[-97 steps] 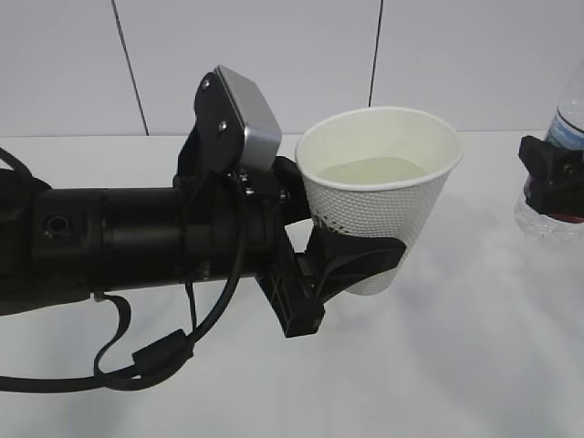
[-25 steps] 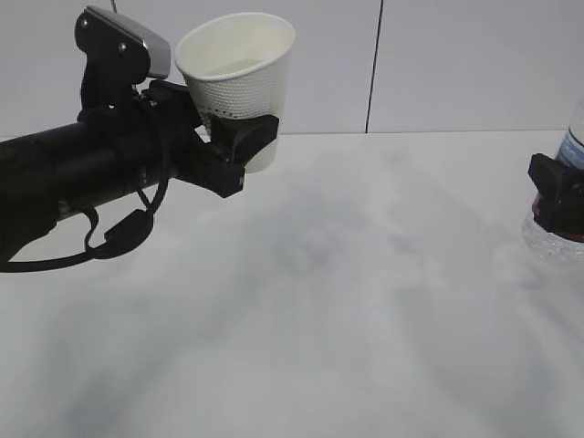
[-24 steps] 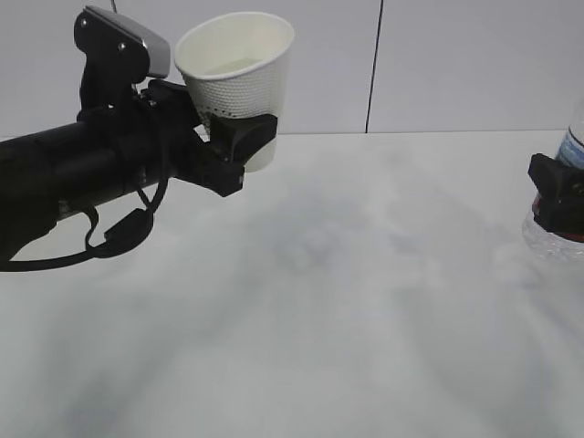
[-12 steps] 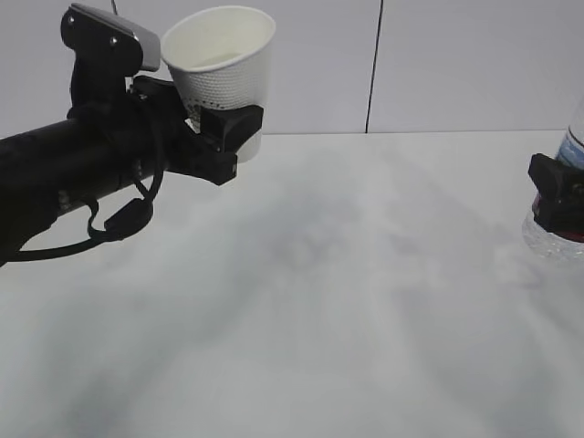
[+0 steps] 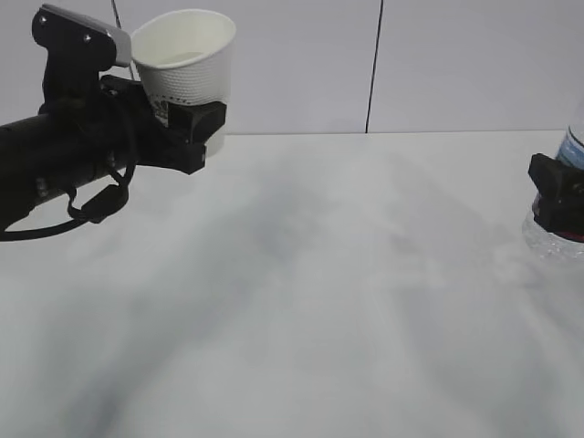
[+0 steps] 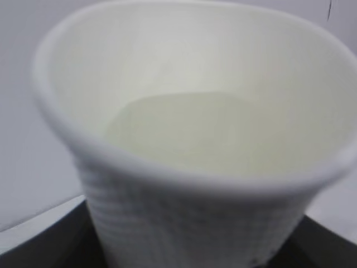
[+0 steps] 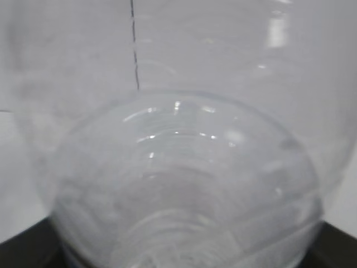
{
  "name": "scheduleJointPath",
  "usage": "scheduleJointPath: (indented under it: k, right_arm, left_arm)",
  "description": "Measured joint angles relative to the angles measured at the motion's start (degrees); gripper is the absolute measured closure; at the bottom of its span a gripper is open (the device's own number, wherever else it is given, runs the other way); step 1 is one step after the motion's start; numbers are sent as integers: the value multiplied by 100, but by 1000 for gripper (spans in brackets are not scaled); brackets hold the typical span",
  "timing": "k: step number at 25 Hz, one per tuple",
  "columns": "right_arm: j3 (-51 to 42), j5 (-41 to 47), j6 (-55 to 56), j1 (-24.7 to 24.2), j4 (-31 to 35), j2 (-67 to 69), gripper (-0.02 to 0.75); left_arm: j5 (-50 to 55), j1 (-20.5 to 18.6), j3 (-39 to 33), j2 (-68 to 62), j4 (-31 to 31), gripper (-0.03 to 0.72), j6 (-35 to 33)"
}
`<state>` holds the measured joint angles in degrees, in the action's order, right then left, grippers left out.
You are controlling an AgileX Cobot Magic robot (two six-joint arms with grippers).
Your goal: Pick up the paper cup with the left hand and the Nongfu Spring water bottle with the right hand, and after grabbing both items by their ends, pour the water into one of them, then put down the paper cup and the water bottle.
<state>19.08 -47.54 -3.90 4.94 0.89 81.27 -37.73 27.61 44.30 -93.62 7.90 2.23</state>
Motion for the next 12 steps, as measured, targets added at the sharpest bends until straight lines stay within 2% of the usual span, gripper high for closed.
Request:
scheduleJointPath:
  k: [7,12]
  right_arm:
    - [0,0,0,0,0,0,218]
    - [0,0,0,0,0,0,218]
  left_arm:
    - [72,-273,0,0,-28,202,-9]
    - [72,-444,0,0,-300,202,-12]
